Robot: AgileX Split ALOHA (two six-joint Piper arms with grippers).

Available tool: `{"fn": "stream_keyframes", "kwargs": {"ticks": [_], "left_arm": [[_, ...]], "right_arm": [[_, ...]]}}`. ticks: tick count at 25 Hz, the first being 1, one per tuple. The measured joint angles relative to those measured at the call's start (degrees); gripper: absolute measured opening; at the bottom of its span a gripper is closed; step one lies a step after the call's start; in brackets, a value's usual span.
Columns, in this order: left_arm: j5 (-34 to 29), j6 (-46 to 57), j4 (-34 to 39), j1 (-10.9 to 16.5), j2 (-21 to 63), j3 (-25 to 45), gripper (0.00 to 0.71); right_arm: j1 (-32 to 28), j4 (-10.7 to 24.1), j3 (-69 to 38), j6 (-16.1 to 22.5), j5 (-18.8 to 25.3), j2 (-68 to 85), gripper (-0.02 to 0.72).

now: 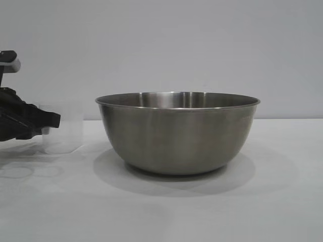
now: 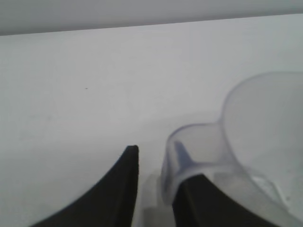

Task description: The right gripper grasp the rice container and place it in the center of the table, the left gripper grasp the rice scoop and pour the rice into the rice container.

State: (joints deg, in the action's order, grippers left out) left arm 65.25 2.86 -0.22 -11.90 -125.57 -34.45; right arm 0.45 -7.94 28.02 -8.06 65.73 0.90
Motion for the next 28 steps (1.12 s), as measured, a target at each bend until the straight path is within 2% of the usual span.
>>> {"fn": "stream_keyframes", "kwargs": {"ticks": [8,14,28], "left_arm": [[-0.1,0.0,0.7,0.0,9.3,8.7,0.302],[-1.2,0.0,5.0,0.0,19.2,14.3,0.302],[-31.8,7.9,8.8,0.0,42.7,15.3,0.302]], "right_arm": [[0.0,0.0,0.0,0.0,0.0,0.0,0.525],[0.0,0.0,0.0,0.0,0.0,0.0,0.525],[0.0,0.0,0.0,0.0,0.0,0.0,0.525]]}}
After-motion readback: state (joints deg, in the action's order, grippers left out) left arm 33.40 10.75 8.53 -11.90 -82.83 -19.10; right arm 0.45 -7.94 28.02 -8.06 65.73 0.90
